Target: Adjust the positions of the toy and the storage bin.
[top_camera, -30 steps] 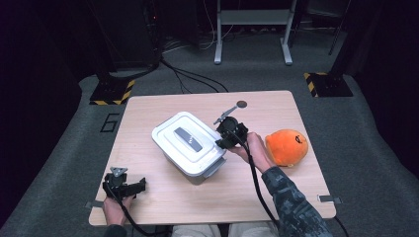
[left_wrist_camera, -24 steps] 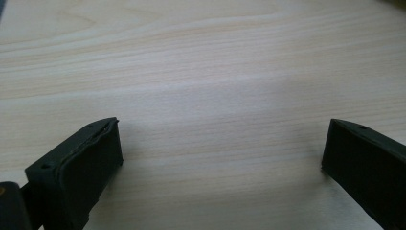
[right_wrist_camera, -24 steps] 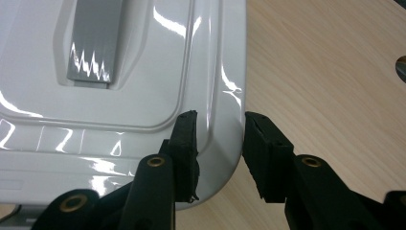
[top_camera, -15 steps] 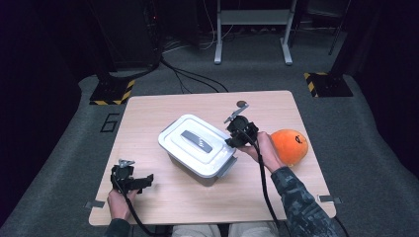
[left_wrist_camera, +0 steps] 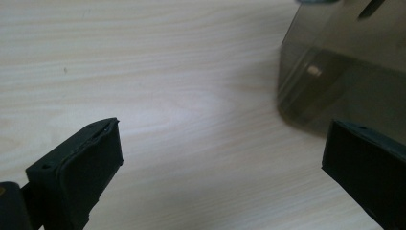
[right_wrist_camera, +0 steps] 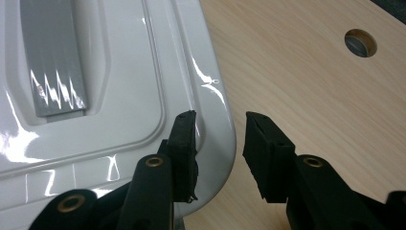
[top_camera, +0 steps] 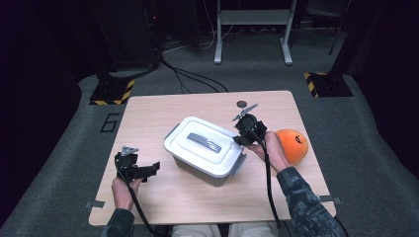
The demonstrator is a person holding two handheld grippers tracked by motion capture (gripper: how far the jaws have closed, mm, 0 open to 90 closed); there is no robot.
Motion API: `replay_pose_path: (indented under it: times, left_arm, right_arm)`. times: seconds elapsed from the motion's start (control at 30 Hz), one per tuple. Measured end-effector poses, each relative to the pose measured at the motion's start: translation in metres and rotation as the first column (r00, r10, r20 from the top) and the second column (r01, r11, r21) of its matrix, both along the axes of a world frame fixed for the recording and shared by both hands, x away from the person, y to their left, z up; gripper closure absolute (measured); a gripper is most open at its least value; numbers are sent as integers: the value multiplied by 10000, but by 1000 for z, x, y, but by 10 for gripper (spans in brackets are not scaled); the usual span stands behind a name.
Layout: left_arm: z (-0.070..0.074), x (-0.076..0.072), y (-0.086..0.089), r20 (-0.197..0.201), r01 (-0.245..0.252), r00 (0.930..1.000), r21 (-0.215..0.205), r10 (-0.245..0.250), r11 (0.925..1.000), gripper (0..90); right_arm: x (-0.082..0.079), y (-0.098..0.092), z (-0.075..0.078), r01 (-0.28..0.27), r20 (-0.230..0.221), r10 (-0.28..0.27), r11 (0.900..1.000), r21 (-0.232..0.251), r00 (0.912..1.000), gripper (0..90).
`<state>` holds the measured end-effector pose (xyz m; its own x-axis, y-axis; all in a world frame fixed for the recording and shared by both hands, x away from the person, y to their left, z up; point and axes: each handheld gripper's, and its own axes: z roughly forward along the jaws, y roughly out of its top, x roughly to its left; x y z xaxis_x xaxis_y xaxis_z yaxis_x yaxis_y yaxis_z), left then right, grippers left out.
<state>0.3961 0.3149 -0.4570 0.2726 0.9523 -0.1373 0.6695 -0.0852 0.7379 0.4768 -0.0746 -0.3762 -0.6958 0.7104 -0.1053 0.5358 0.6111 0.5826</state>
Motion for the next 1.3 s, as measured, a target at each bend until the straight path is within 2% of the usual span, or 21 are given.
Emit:
replay_pose_path:
  times: [0.07, 0.3, 0.47, 0.57, 0.67, 0.73, 0.9, 0.93, 1.03, 1.13, 1.3]
  left_arm:
    - [8, 3, -4, 99, 102, 9999, -25, -101, 9999, 0]
    - [36, 9, -14, 587, 414, 9975, -411, -390, 9983, 0]
    - [53, 14, -25, 960, 623, 9937, -441, -578, 9971, 0]
    - [59, 22, -33, 936, 761, 9930, -323, -727, 9966, 5]
    - [59, 29, -39, 790, 878, 9931, -116, -866, 9961, 37]
    - [57, 35, -42, 671, 940, 9935, -207, -924, 9954, 72]
    - [51, 45, -47, 456, 1210, 9918, -265, -1197, 9923, 254]
    - [51, 46, -47, 437, 1273, 9910, -231, -1262, 9916, 266]
    - [51, 46, -49, 558, 1452, 9881, -313, -1433, 9889, 343]
    - [50, 44, -50, 621, 1616, 9854, -516, -1584, 9855, 414]
    - [47, 41, -49, 316, 1935, 9810, -983, -1913, 9762, 441]
  right_arm:
    - [0, -2, 0, 103, 76, -102, 9999, -85, 9999, 638]
    - [1, -6, -2, 416, 149, -418, 9990, 168, 9990, 637]
    - [1, -7, -3, 398, 290, -404, 9989, 231, 9988, 637]
    - [0, -8, -3, 448, 331, -458, 9986, 296, 9984, 637]
    - [-1, -9, -4, 535, 272, -547, 9976, 435, 9981, 636]
    - [-2, -9, -5, 638, 306, -656, 9965, 548, 9974, 636]
    - [-3, -12, -6, 879, 196, -897, 9930, 792, 9958, 618]
    - [-3, -12, -6, 1067, 163, -1087, 9898, 945, 9939, 614]
    - [-4, -14, -7, 1272, 73, -1289, 9852, 1153, 9916, 607]
    - [-4, -15, -8, 1507, -11, -1519, 9802, 1288, 9884, 606]
    - [-3, -16, -8, 1806, 56, -1829, 9745, 1331, 9831, 610]
